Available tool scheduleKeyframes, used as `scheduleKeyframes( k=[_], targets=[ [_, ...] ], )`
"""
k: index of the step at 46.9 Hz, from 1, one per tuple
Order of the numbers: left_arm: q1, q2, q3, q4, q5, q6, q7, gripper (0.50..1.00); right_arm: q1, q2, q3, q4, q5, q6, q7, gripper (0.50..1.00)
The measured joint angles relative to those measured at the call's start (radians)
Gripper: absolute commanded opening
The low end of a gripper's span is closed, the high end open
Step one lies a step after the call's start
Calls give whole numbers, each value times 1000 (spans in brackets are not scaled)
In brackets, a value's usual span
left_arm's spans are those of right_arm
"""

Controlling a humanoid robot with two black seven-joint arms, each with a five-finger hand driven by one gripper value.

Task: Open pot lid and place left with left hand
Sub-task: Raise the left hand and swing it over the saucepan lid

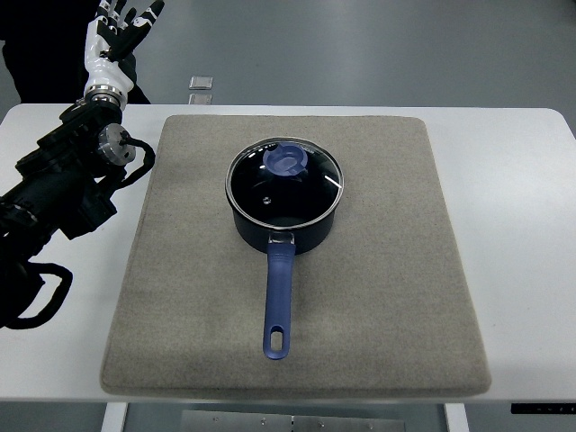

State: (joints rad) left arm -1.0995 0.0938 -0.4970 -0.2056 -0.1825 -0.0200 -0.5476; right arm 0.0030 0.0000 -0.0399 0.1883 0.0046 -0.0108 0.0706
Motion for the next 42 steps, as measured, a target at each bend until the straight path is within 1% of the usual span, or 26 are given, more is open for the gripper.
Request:
scheduleKeyframes(
  k=[18,24,27,30,32,36,40,42],
  targets=[
    [1,3,-3,-1,-1,-1,-1,986,0,0,0,0,0,0,0,917],
    [-24,9,3,-25,10,-16,6,979,0,0,0,0,0,0,1,917],
    [-51,23,28,-62,56,-46,11,981,0,0,0,0,0,0,1,917],
    [-86,70,90,-96,153,-93,12,984,0,0,0,0,0,0,1,917],
    [-107,99,130,-121,228,-134,10,984,0,0,0,0,0,0,0,917],
    [-155,151,184,-176,442,-243,2,984,0,0,0,0,0,0,0,917],
    [-194,194,192,-209,632,-319,-2,984,0,0,0,0,0,0,0,917],
    [-209,202,195,-231,708,-340,-2,984,0,0,0,0,0,0,0,917]
  ],
)
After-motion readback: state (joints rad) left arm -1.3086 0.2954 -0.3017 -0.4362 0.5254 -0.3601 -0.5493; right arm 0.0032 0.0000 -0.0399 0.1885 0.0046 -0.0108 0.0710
